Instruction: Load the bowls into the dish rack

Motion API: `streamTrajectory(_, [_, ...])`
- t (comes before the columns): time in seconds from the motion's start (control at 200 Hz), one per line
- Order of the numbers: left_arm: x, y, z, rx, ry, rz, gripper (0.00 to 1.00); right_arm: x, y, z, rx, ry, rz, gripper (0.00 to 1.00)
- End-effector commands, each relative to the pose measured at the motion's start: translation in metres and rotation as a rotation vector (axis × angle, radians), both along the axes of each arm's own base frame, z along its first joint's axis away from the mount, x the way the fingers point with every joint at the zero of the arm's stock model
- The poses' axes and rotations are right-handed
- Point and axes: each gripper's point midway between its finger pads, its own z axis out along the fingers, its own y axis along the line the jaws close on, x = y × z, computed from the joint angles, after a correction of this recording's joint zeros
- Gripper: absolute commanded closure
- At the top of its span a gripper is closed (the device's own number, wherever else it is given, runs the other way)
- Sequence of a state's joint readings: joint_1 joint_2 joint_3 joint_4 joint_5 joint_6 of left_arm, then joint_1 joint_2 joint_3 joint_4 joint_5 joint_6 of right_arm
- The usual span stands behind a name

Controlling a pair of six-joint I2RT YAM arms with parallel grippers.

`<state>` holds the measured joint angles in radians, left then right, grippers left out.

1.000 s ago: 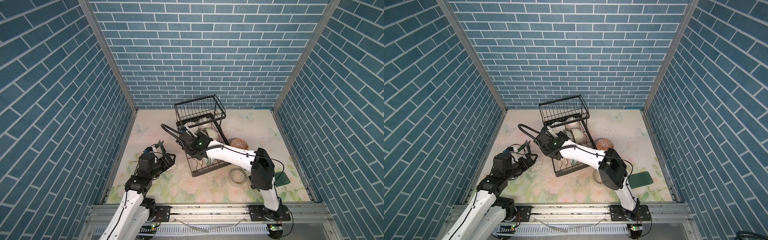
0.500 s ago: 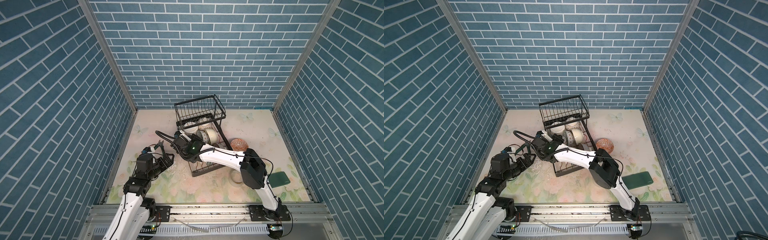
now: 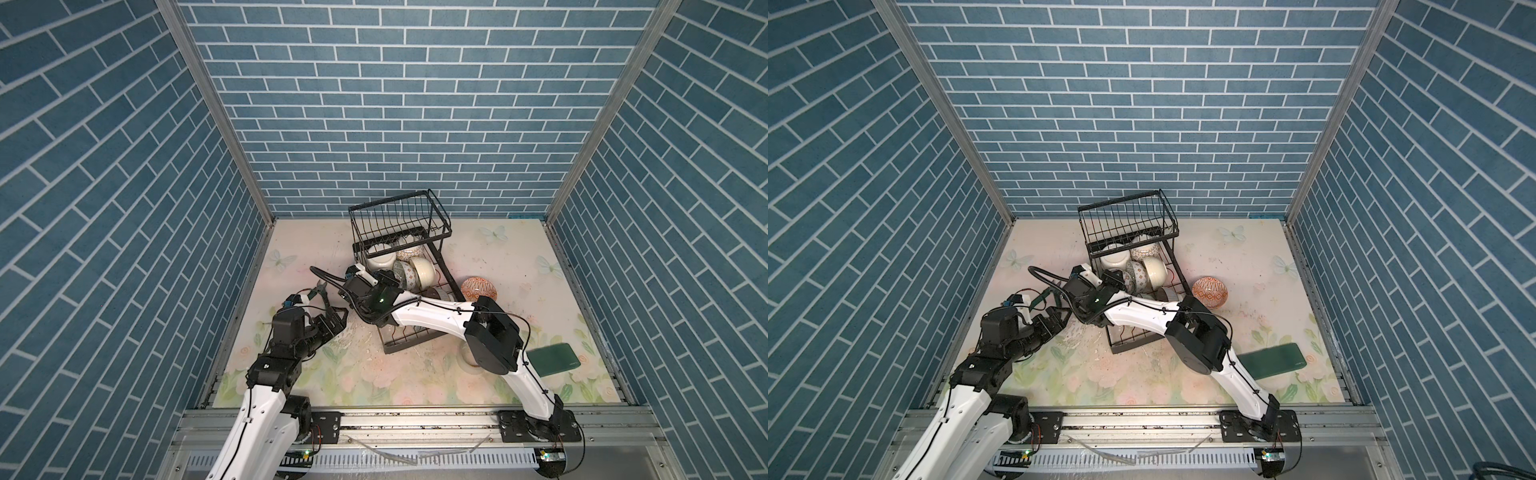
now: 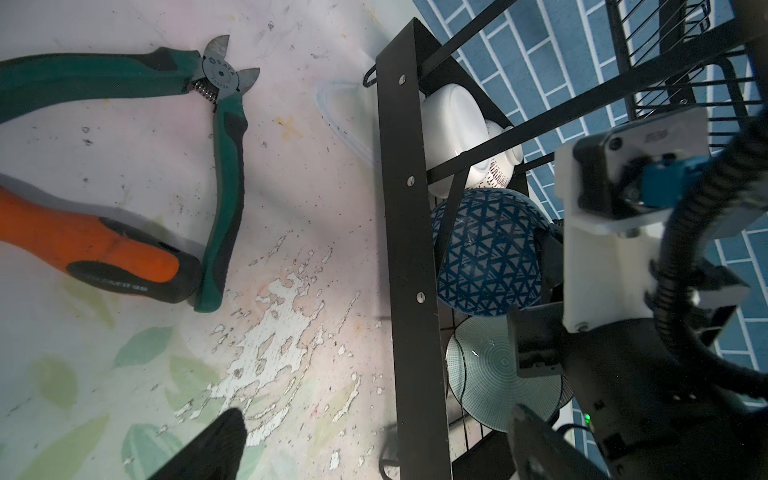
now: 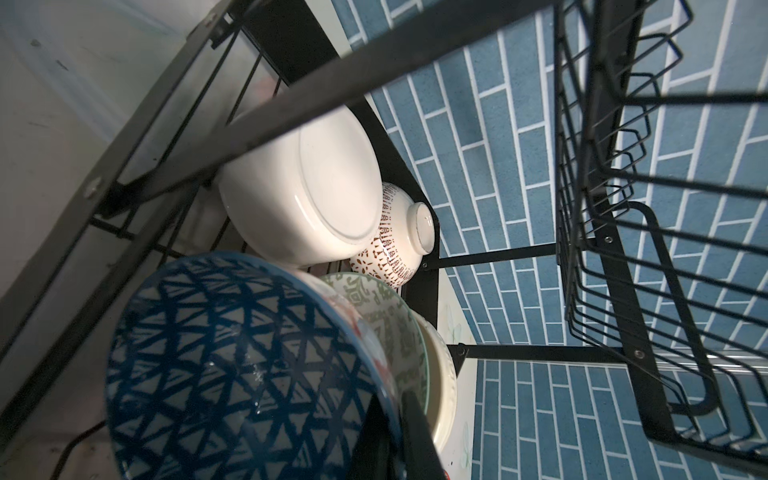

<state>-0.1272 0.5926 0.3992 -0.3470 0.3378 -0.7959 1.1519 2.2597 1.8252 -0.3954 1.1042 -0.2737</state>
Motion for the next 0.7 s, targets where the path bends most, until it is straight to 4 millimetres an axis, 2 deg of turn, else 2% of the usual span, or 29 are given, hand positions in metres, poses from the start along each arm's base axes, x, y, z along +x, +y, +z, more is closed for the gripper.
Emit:
streamTrajectory(0.0, [-0.002,0.001,-0.002,0.008,0.008,-0.005,0.0,0.014,0.002,0.025,0.025,-0.079,-0.035,1.0])
streamTrajectory(0.385, [-0.001,0.001,-0.001,0.008,0.006,-0.007,0.0,0.028,0.009,0.016,-0.032,-0.106,-0.036,1.0])
streamTrajectory(0.695, [-0.001,0.001,-0.002,0.007,0.007,-0.009,0.0,0.025,0.017,0.002,-0.065,-0.088,-0.018,1.0])
